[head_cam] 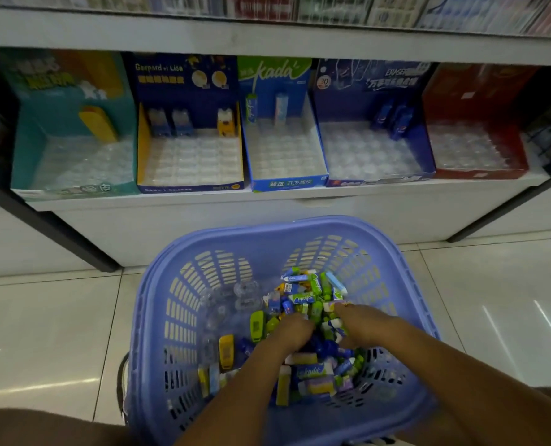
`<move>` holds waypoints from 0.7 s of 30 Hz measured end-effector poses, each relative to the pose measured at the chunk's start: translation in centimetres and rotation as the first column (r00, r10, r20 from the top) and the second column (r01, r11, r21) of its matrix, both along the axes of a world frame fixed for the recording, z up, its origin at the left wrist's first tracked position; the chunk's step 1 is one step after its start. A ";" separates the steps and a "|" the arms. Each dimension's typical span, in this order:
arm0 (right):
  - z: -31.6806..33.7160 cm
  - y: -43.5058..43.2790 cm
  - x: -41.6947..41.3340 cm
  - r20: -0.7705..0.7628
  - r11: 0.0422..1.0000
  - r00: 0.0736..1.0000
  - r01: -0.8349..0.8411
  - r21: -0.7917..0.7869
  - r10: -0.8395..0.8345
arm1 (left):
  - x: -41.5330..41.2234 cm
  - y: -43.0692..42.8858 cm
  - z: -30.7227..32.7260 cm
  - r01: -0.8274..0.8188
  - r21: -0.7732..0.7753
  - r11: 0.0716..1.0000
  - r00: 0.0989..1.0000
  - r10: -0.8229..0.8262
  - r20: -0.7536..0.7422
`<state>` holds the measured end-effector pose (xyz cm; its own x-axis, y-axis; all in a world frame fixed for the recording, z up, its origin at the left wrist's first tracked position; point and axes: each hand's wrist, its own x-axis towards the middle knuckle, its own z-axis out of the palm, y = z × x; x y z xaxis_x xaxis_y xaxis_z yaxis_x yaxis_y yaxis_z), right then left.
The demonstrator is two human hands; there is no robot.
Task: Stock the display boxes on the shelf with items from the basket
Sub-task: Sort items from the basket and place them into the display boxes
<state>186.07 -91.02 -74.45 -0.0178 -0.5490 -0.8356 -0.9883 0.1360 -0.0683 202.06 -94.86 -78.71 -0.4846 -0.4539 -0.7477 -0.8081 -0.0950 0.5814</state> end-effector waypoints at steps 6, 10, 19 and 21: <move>1.1 -0.6 0.7 0.174 0.974 0.967 0.204 -0.095 -0.186 | 0.2 -1.5 1.2 -0.402 0.394 0.827 0.882 0.464 -0.075; 4.0 -2.6 1.9 0.397 0.875 0.868 0.415 -0.248 -0.299 | 0.7 -3.5 5.3 -0.424 0.552 0.718 0.699 0.647 -0.305; 10.8 -6.1 5.2 0.481 0.693 0.857 0.460 -0.555 -0.184 | 3.3 -6.6 12.8 -0.567 0.038 0.823 0.635 0.466 -0.616; 12.3 -6.6 6.0 0.561 0.659 0.810 0.518 -0.545 -0.172 | 3.8 -6.8 14.4 -0.602 0.036 0.798 0.550 0.447 -0.706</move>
<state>192.06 -97.59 -62.13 -0.0683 -0.9705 -0.2313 -0.7113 0.2099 -0.6708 205.90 -101.70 -64.29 -0.4260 -0.8815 -0.2035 -0.0508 -0.2012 0.9782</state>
